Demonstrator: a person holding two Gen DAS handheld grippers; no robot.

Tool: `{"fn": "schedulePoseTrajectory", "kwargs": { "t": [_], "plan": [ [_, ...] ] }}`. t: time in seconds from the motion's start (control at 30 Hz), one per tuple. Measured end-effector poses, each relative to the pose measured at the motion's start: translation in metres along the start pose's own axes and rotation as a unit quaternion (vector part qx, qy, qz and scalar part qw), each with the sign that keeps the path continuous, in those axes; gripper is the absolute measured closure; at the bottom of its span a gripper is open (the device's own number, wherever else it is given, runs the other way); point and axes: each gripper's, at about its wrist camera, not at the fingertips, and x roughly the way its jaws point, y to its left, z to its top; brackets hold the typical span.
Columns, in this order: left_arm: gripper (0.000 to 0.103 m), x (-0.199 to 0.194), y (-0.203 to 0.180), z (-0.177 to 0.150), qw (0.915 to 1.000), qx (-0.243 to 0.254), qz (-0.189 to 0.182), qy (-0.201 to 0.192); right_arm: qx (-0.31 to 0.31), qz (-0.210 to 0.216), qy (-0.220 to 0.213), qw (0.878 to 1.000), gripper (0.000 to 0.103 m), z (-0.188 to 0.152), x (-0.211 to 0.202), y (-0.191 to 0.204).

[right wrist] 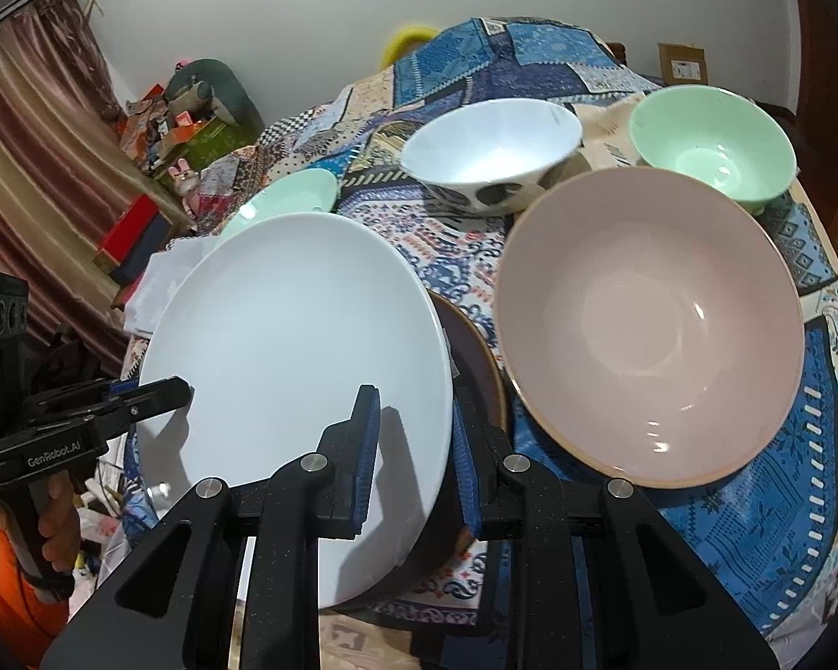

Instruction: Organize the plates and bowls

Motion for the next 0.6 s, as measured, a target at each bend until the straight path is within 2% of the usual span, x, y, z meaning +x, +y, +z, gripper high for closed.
{"fn": "schedulePoseTrajectory", "kwargs": {
  "t": [0.6],
  "plan": [
    [0.073, 0.031, 0.001, -0.002, 0.9994, -0.004, -0.008, 0.035, 0.013, -0.005, 0.022, 1.000, 0.080, -0.005, 0.010, -0.013]
  ]
}}
